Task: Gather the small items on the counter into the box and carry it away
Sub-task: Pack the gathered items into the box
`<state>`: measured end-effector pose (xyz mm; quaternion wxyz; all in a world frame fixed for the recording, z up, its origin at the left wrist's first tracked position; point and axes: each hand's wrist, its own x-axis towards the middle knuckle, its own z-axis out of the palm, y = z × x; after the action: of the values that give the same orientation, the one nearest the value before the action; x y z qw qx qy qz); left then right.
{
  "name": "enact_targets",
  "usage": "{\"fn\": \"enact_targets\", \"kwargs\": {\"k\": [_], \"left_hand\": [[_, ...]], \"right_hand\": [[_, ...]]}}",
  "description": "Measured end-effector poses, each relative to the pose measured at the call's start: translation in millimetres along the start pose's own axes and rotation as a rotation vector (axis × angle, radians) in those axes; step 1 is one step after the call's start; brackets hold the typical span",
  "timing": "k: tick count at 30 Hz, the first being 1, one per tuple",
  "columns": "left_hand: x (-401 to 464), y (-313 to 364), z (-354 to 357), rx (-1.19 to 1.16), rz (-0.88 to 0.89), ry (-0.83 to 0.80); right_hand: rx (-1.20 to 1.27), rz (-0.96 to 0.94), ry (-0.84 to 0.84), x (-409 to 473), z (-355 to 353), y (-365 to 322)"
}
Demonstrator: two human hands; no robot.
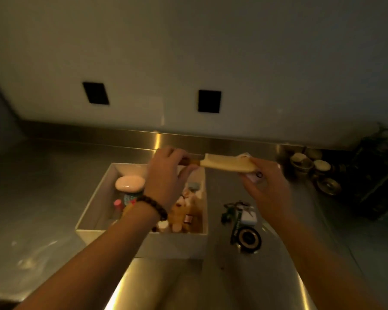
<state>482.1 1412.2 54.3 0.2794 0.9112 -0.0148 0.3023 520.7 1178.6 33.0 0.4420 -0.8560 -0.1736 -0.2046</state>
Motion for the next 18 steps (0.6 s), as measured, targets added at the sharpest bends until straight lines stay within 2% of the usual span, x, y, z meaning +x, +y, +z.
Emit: {"fn": "enact_targets", "kwargs": {"k": [3, 7, 9, 13, 15, 18], "left_hand": [[-12, -61, -39, 0.084, -0.153, 0.032], [-35, -123, -72, 0.203, -0.344, 0.040], [-44, -142, -81, 0.223, -0.380, 0.049], [-51, -159, -85, 0.221, -0.372, 0.030], [-50, -161, -83, 0.210, -0.355, 0.022], [-46, -160, -80, 0.185, -0.321, 0.022]], "right_hand": [[0.054, 0.017, -0.118, 7, 47, -21], [0.100, 0.097, -0.393, 4, 105, -39], [0.084, 0.100, -0.556, 3, 126, -42], [-0.133, 0.026, -0.794, 4, 143, -43], [-0.114, 0.030, -0.796, 8, 145, -48], [-0.009, 0.039, -0.585, 18, 146, -63]]}}
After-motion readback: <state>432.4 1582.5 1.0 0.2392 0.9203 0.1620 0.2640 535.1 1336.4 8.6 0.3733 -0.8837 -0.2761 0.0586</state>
